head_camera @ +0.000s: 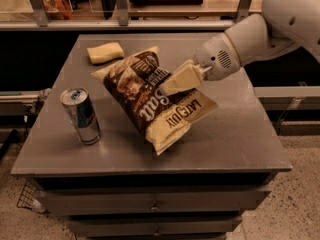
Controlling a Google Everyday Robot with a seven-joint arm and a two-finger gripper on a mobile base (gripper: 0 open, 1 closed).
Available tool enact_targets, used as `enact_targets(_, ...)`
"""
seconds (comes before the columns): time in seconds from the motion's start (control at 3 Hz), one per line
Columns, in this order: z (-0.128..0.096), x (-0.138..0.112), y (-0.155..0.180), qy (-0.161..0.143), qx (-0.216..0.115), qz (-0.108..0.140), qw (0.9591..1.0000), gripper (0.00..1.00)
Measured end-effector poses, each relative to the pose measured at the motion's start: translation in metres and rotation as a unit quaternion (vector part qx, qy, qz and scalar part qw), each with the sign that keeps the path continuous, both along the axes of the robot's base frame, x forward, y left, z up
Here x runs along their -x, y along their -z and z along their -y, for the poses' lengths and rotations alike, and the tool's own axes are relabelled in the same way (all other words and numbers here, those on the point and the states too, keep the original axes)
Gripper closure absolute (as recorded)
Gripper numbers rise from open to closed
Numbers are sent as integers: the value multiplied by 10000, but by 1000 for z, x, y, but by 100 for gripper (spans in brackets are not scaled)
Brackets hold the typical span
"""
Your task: Move brown chip bag near redbull can
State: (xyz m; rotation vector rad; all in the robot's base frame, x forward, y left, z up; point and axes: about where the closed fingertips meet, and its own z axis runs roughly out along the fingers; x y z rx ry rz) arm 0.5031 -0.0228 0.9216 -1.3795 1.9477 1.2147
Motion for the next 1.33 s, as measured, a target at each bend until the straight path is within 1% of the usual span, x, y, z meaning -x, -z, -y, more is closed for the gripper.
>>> enact_targets(0.33,-25,9,10,-149,72,48,9999,100)
enact_targets(0.67,-39,9,18,-191,105,68,9997,81)
enact_targets(1.0,-44,10,23,-232,132,71,9996,57)
enact_targets(1.33,-45,10,26,-236,138,69,9996,35)
